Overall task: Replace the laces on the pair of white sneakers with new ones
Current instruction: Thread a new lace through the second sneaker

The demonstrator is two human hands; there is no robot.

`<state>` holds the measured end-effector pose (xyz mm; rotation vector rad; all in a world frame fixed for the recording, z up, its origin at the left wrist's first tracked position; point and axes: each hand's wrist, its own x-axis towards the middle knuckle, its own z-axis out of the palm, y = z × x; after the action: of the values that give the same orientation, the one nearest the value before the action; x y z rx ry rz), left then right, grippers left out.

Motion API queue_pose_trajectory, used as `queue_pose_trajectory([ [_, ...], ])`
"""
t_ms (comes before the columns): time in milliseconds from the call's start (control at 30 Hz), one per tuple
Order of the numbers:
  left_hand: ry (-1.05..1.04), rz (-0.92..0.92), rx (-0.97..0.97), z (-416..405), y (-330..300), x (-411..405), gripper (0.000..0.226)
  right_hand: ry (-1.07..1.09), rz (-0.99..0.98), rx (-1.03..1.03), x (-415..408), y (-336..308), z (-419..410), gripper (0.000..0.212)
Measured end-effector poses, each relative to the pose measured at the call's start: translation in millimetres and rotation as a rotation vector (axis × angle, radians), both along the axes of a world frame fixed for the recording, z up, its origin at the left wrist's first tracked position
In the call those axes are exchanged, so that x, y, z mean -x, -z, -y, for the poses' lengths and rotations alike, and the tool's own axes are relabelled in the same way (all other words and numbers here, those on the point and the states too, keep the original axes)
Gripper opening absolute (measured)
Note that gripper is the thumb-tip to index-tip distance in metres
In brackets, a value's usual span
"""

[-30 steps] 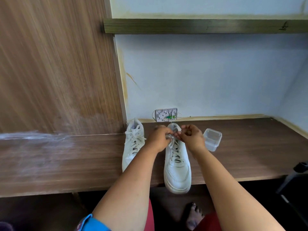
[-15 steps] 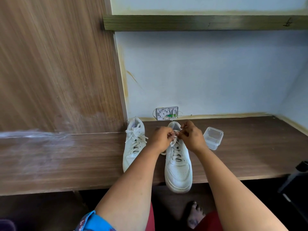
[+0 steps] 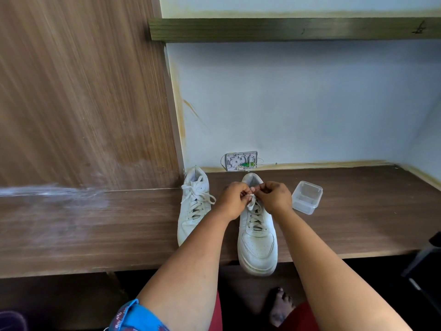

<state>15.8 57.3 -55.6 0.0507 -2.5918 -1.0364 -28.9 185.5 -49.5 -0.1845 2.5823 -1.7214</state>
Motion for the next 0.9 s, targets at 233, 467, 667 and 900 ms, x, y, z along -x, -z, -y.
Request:
queue_pose_trajectory([
  [233,0.014,-0.059,-0.084,3.8,3.8,0.5,0.009,-0.117,-0.112,-0.115,-5.4,-3.3,-8.8,0.029],
  [467,0.019,0.009,-0.086,5.9,3.2,0.1,0.009,-0.353,-0.1,-0.228,-9.6,-6.2,-30.7,0.022],
  [667,-0.001,0.075,-0.128,2.5,2.5,0.8,0.006,-0.191,-0.195,-0.124,-22.7,-2.9,-32.2,0.035],
  [900,-0.001,0.109,-0.17,3.0,1.4,0.6,0.005,-0.125,-0.231,-0.109,-31.3,6.4,-14.9,0.052],
])
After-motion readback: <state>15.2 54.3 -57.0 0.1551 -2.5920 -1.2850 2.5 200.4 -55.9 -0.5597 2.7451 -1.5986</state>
